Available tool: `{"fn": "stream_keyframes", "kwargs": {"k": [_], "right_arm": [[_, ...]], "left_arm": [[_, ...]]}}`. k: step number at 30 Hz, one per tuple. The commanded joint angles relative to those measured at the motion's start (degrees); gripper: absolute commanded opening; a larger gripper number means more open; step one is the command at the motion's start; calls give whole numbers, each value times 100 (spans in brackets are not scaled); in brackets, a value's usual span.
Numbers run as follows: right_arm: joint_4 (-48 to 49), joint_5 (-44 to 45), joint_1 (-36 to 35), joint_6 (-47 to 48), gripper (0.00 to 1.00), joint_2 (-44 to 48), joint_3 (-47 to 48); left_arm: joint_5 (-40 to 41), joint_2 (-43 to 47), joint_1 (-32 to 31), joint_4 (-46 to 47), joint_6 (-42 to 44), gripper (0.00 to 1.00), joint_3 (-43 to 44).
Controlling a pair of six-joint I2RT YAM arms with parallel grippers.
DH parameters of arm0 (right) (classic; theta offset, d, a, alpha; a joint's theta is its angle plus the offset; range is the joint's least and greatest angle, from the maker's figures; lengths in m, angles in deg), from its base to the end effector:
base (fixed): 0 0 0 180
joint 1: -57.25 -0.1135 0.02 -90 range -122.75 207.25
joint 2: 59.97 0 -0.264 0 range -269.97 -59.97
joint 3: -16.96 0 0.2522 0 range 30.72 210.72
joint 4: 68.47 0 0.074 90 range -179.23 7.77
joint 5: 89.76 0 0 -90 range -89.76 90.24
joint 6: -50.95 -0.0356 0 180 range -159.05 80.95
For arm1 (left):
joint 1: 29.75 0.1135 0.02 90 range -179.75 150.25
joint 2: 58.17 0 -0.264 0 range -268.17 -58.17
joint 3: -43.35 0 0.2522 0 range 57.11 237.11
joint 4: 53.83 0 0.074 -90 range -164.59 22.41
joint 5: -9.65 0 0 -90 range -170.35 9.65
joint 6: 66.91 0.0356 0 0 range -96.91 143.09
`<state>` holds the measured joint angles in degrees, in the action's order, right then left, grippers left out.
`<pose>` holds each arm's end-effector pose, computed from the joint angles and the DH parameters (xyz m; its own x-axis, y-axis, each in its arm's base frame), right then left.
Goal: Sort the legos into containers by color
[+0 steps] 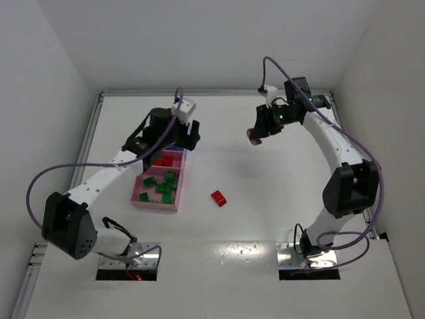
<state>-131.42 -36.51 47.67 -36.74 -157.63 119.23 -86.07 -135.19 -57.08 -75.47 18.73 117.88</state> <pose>0.3518 0.0810 0.3081 -0.8208 -0.1713 -0.5450 -0.4765 0.7315 0.4877 0.2760 -0.1466 0.3151 -0.4030 0.1231 -0.9069 0.5085 0.8540 -0.1100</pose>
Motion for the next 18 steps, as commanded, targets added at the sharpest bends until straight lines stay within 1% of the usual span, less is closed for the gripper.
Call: {"fn": "stream_keyframes", "kwargs": {"k": [1,4,5,6,8,9,10,12,13,14,15,16,18], "right_arm": [[470,458,-262,235,0,38,700],[682,590,-535,78,0,-304,1132],[743,642,-640,25,0,-636,1429],[831,739,-876,24,0,-813,1589],[1007,967,-1158,24,0,-1304,2018],[1086,968,-1412,24,0,-1447,2160],[1174,1047,-1536,24,0,-1605,2440],[1384,1249,-1852,-133,0,-1921,2749],[1473,1432,-1950,-195,0,-2253,3012],[1552,1538,-2029,-248,0,-2422,3145],[1692,1609,-2178,-309,0,-2580,3364],[1746,1740,-2249,-310,0,-2895,3479],[1860,1742,-2450,-310,0,-3187,3829]], "left_arm": [[755,520,183,-301,-346,74,101],[1036,696,658,-443,-687,75,172],[1168,810,798,-495,-759,77,172],[1169,863,1122,-495,-838,78,172],[1169,1003,1466,-548,-1066,83,172],[1100,1004,1633,-626,-1128,86,233],[1012,1082,1974,-705,-1181,90,233],[704,1135,2266,-759,-1181,96,364],[564,1197,2537,-846,-1181,98,365],[467,1197,2688,-847,-1181,98,365],[370,1267,2968,-847,-1242,100,365],[282,1268,3092,-899,-1304,100,365],[-34,1338,3321,-900,-1304,100,365]]}}
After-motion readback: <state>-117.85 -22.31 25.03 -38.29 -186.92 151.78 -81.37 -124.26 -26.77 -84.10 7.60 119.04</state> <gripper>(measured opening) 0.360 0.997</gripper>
